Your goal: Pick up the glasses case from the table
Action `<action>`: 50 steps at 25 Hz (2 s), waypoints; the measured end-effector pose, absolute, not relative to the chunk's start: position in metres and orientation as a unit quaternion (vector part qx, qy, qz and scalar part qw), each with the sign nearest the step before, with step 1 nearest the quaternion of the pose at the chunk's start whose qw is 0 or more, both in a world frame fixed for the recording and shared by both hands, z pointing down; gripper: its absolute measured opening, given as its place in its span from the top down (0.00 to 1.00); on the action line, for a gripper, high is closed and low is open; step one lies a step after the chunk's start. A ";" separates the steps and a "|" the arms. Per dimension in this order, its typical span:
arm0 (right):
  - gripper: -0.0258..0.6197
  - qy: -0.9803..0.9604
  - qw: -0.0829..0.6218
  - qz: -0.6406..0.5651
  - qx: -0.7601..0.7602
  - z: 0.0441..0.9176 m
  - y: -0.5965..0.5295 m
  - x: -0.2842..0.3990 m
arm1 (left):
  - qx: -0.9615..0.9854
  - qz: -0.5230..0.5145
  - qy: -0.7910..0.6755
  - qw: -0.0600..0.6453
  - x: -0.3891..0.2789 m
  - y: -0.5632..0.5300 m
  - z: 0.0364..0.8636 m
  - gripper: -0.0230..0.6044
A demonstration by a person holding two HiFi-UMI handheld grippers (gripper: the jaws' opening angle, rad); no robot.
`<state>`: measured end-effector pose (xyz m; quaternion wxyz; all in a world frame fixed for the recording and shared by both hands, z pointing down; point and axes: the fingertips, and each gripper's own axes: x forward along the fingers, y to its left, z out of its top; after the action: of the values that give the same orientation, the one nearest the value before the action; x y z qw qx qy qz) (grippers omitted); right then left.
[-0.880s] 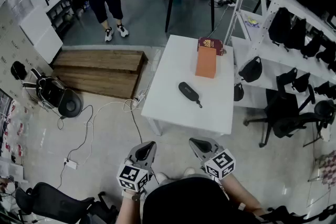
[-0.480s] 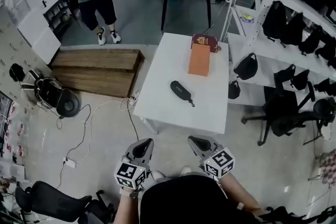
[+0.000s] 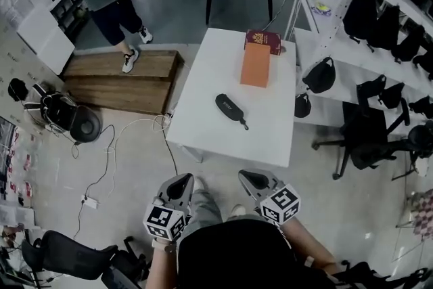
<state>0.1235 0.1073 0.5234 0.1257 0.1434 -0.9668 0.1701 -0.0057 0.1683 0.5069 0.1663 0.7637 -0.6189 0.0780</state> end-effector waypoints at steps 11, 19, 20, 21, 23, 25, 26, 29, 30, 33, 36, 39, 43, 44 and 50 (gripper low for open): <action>0.92 -0.960 0.149 0.170 0.165 0.532 0.043 0.042 | 0.770 0.076 -0.608 0.178 -0.101 0.100 0.528 0.93; 0.91 -0.947 0.165 0.168 0.217 0.535 -0.010 -0.024 | 0.806 0.103 -0.561 0.157 -0.184 0.038 0.532 0.93; 0.91 -0.945 0.166 0.168 0.227 0.536 -0.015 -0.029 | 0.812 0.106 -0.552 0.154 -0.192 0.032 0.533 0.93; 0.92 -0.942 0.166 0.168 0.237 0.537 -0.019 -0.032 | 0.819 0.110 -0.543 0.152 -0.198 0.025 0.535 0.93; 0.91 -0.936 0.167 0.168 0.260 0.540 -0.027 -0.034 | 0.830 0.119 -0.524 0.149 -0.206 0.012 0.541 0.93; 0.91 -0.928 0.166 0.174 0.283 0.542 -0.035 -0.031 | 0.840 0.125 -0.506 0.155 -0.210 -0.002 0.547 0.91; 0.91 -0.924 0.164 0.180 0.294 0.543 -0.038 -0.028 | 0.845 0.129 -0.494 0.159 -0.209 -0.008 0.551 0.89; 0.91 -0.911 0.160 0.192 0.327 0.549 -0.049 -0.011 | 0.865 0.156 -0.445 0.168 -0.193 -0.026 0.566 0.83; 0.91 -0.906 0.161 0.195 0.340 0.552 -0.052 -0.003 | 0.872 0.169 -0.427 0.168 -0.186 -0.033 0.572 0.80; 0.91 -0.888 0.156 0.204 0.381 0.555 -0.059 0.022 | 0.888 0.205 -0.376 0.167 -0.163 -0.053 0.587 0.72; 0.91 -0.871 0.149 0.209 0.419 0.556 -0.065 0.051 | 0.900 0.223 -0.338 0.162 -0.140 -0.075 0.599 0.69; 0.91 -0.851 0.144 0.217 0.456 0.559 -0.068 0.083 | 0.911 0.249 -0.293 0.150 -0.114 -0.095 0.611 0.65; 0.91 -0.824 0.135 0.230 0.500 0.561 -0.070 0.121 | 0.923 0.277 -0.228 0.138 -0.077 -0.117 0.621 0.59; 0.91 -0.818 0.133 0.233 0.509 0.562 -0.069 0.130 | 0.925 0.284 -0.215 0.135 -0.068 -0.121 0.625 0.57; 0.91 -0.780 0.120 0.254 0.560 0.572 -0.064 0.174 | 0.924 0.345 -0.138 0.085 -0.022 -0.144 0.655 0.52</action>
<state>0.1742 -0.0639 0.5720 0.1195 0.5596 -0.7796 0.2544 -0.0220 -0.1444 0.6552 0.0853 0.9245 -0.1380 0.3450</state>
